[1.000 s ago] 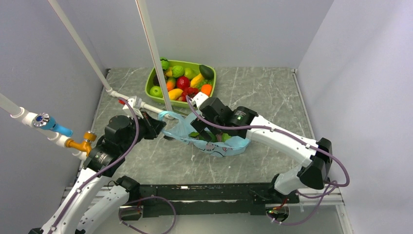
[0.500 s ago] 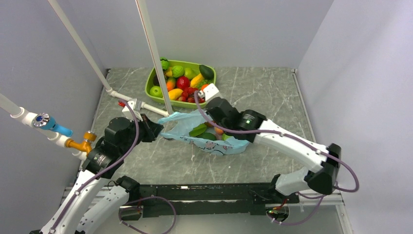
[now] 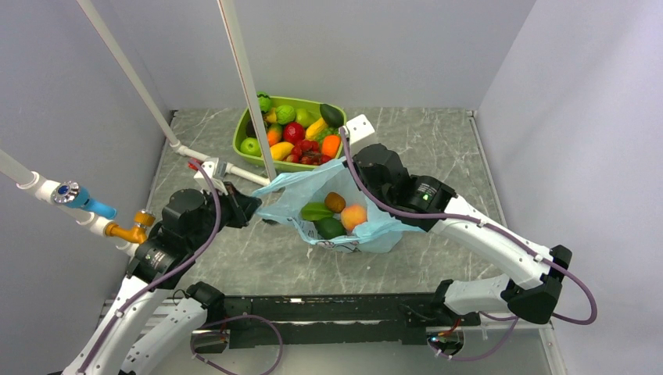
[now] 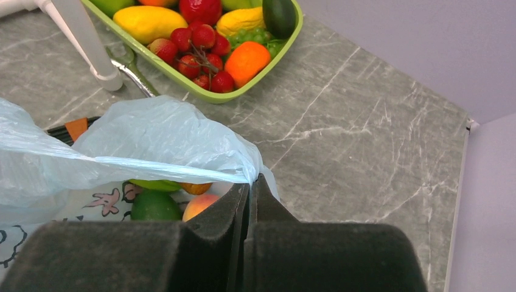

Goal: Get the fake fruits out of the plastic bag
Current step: Adjust the plastic bag at the center of the board.

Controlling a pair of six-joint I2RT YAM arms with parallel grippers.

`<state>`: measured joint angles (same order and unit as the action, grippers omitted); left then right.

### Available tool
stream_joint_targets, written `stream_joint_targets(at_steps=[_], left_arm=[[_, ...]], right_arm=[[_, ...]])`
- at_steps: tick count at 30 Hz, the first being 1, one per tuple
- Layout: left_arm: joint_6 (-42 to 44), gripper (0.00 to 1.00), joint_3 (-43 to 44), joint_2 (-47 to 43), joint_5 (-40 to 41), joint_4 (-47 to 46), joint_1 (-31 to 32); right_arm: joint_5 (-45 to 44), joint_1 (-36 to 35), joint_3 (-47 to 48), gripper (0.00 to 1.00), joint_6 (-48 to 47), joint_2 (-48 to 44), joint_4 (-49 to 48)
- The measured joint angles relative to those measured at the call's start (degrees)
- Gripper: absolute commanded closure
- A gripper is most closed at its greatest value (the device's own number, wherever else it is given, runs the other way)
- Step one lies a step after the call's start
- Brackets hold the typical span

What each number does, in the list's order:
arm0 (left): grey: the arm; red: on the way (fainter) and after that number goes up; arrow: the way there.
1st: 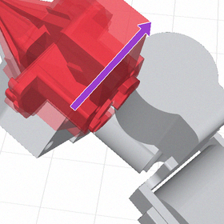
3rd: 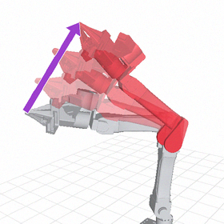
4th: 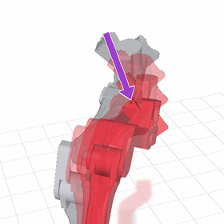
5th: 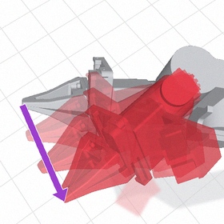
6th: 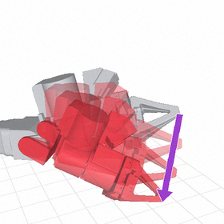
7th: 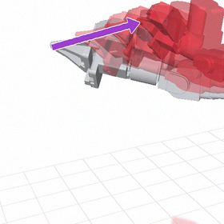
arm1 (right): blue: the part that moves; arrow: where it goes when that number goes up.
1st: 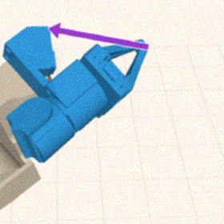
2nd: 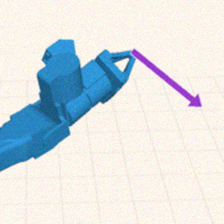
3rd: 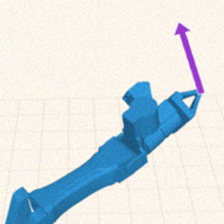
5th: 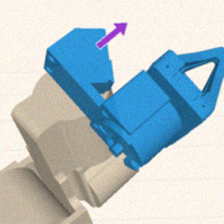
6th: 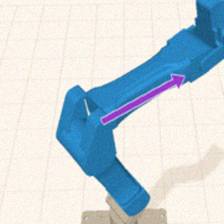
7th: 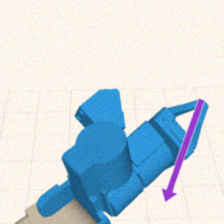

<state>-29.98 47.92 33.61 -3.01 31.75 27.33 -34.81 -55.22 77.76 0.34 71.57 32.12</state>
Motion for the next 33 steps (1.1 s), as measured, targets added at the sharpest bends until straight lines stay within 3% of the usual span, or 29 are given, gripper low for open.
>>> stream_joint_targets(at_steps=[2, 4, 9, 12, 17, 20, 23, 25, 28, 33], left_arm=[[0.7, 0.94, 0.0, 0.0, -1.3, 0.2, 0.0], [1.4, 0.83, 0.0, 0.2, -3.4, 0.3, -0.1], [4.4, 0.21, 1.9, 2.1, -8.2, 4.2, -0.4], [7.9, 0.02, 6.4, 3.6, -12.1, 8.3, -0.5], [13.9, 0.00, 21.6, 7.7, -16.4, 14.6, -0.5], [15.5, 0.07, 30.6, 10.1, -22.3, 14.1, -0.5], [14.6, 0.07, 32.7, 10.7, -27.9, 11.4, 0.6], [14.1, 0.07, 32.7, 11.6, -27.4, 10.6, 5.9], [14.3, 0.05, 32.9, 14.8, -20.3, 11.2, 17.6], [14.2, 0.01, 33.7, 23.7, 3.1, 14.4, 34.1]], right_arm=[[0.5, 0.3, 0.0, 1.00, -0.2, 0.0, 0.3], [0.6, 0.5, 0.0, 1.00, -0.3, 0.0, 0.3], [1.0, 1.3, 0.2, 1.00, -0.3, 0.0, 0.9], [2.5, 1.6, 1.0, 1.00, -0.1, 0.0, 2.1], [5.2, 1.6, 2.1, 1.00, 1.8, 0.6, 4.4], [6.6, 1.6, 2.1, 1.00, 3.2, 1.2, 5.2], [7.9, 1.6, 2.1, 1.00, 4.4, 1.3, 5.2], [8.7, 1.6, 2.1, 1.00, 5.1, 1.3, 5.2], [9.4, 1.6, 2.1, 1.00, 5.6, 1.3, 5.2], [9.8, 1.6, 2.0, 1.00, 6.2, 1.0, 5.2]])
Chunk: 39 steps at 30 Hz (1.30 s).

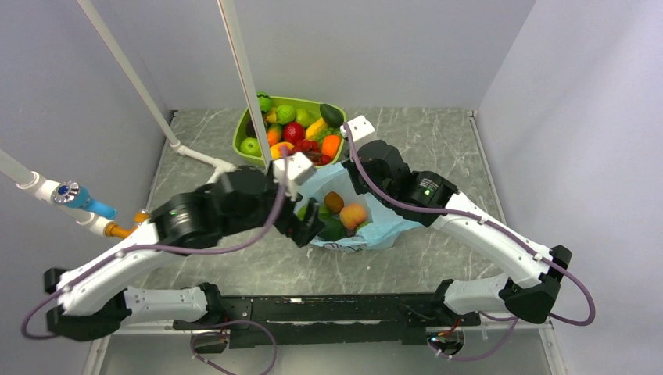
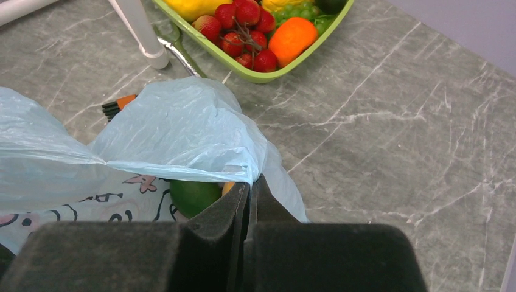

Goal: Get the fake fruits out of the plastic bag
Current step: Adjust the plastic bag at the center of the board.

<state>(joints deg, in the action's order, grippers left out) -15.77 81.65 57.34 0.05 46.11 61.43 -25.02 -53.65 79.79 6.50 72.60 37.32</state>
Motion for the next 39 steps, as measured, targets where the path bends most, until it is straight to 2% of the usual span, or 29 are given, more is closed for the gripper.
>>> stream_joint_targets(at_steps=[4, 7, 11, 13, 16, 17, 19, 21, 22, 27, 29, 34, 39], left_arm=[[0.1, 0.01, -2.8, 6.5, 19.6, 0.3, 6.2], [1.1, 0.01, -4.8, 9.8, 31.2, 0.1, 8.2], [1.1, 0.00, -4.9, 15.8, 44.8, -0.2, 8.7], [1.4, 0.01, -6.0, 18.0, 48.4, -2.0, 8.2], [2.5, 0.13, -10.0, 18.7, 49.6, -5.2, 6.3], [2.6, 0.24, -10.6, 18.7, 49.5, -5.6, 5.6], [2.9, 0.54, -11.5, 18.8, 47.6, -6.8, 3.1], [3.9, 0.91, -12.6, 18.0, 42.3, -9.4, 0.1], [4.1, 0.95, -13.4, 17.2, 39.1, -10.6, -1.4], [3.9, 1.00, -18.4, 10.2, 19.8, -15.7, -8.9], [3.0, 1.00, -20.4, 6.8, 12.7, -17.8, -11.5], [0.5, 1.00, -22.9, 3.8, -1.8, -22.4, -14.2], [-2.1, 1.00, -24.6, 5.0, -10.2, -25.4, -15.8]], right_arm=[[0.1, 0.0, -0.6, 1.00, 0.5, -0.7, -0.1], [0.1, 0.0, -0.7, 1.00, 1.0, -1.0, -0.1], [0.2, 0.0, -0.8, 1.00, 1.7, -1.2, -0.1], [0.5, 0.0, -1.2, 1.00, 2.2, -1.6, -0.1], [1.3, 0.0, -2.5, 1.00, 3.0, -2.8, -0.2], [1.4, 0.0, -2.8, 1.00, 3.2, -3.1, -0.2], [1.6, 0.0, -3.4, 1.00, 4.0, -3.6, -0.2], [1.6, 0.0, -3.7, 0.92, 4.6, -3.8, -0.1], [1.6, 0.0, -3.7, 0.85, 5.0, -3.9, 0.0], [0.3, 0.0, -3.4, 0.34, 8.8, -3.8, 3.0], [0.0, 0.0, -2.6, 0.22, 10.7, -3.8, 6.4], [3.6, -0.9, -1.1, 0.08, 13.9, -6.5, 11.5], [13.6, -2.1, -1.1, 0.01, 14.4, -14.3, 10.8]])
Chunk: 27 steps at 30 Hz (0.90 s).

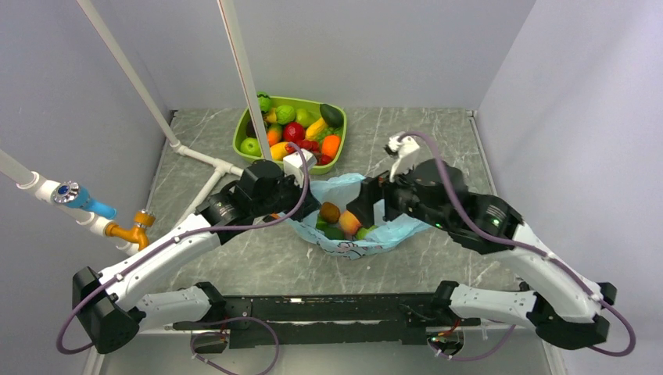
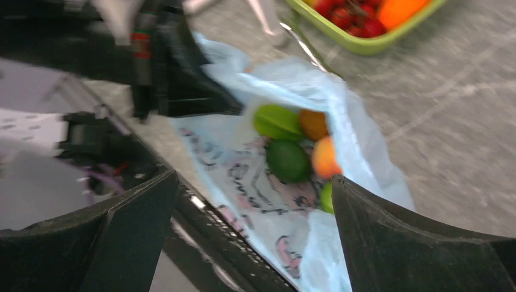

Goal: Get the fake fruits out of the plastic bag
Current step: Adjust the plastic bag at the center of the board.

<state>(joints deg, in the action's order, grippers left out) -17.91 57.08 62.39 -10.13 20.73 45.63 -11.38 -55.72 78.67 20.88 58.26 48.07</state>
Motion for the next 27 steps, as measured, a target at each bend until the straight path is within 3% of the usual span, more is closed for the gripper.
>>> stream_joint_targets(at_steps=[4, 8, 14, 27], left_arm=[[-1.6, 1.00, -0.1, 1.4, -3.0, -0.9, -1.3], [-2.6, 1.00, -0.1, 1.6, -4.3, -1.0, -2.1], [-3.2, 1.00, -0.7, 1.5, -5.2, -1.2, -2.6], [-5.3, 1.00, -1.6, 1.2, -6.8, -1.7, -3.7]], right_arm=[[7.3, -0.2, -1.3, 0.03, -0.4, -5.2, -3.0], [7.4, -0.3, -2.1, 0.08, 0.2, -4.7, -1.7], [-3.3, -0.3, -5.9, 0.01, 4.7, 0.6, 4.4], [-28.2, -1.8, -8.9, 0.00, 15.8, 5.2, 12.1]])
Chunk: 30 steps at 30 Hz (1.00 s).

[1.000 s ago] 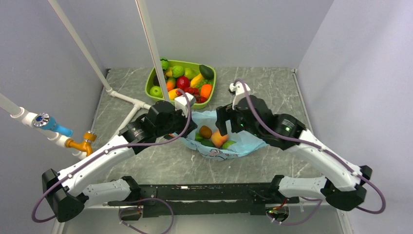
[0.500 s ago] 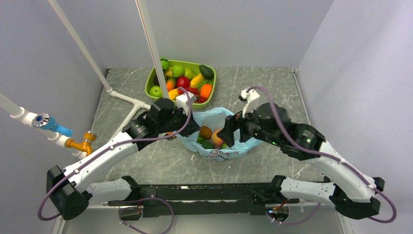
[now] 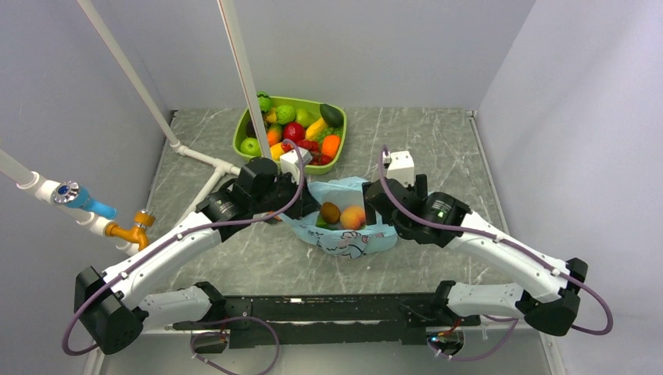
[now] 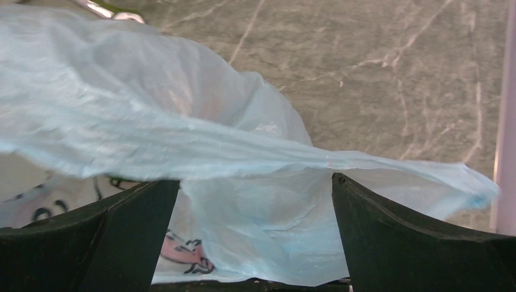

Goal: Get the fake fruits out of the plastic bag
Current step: Adjust the plastic bag at the center of the board.

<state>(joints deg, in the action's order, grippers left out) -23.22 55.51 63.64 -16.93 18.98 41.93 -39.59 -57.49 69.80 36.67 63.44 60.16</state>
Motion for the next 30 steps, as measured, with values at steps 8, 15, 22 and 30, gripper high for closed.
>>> stream_joint_targets(at_steps=[8, 15, 22, 30], left_arm=[[-0.7, 1.00, 0.0, 0.0, -2.4, -1.2, -0.2], [-0.3, 1.00, -3.6, -1.7, -4.1, -4.2, -0.7], [-3.7, 1.00, -5.2, -1.1, -9.2, -11.3, -6.6], [-19.6, 1.00, 2.4, 14.1, -21.9, -31.5, -15.5]], right_arm=[[-5.9, 0.0, -8.1, 0.36, -1.8, 2.3, -8.5], [-6.4, 0.1, -12.3, 1.00, -9.7, 1.7, -20.9], [18.4, 16.9, -16.7, 1.00, -16.6, -9.4, -32.7], [55.1, 42.8, -11.4, 1.00, -16.0, -6.9, -37.3]])
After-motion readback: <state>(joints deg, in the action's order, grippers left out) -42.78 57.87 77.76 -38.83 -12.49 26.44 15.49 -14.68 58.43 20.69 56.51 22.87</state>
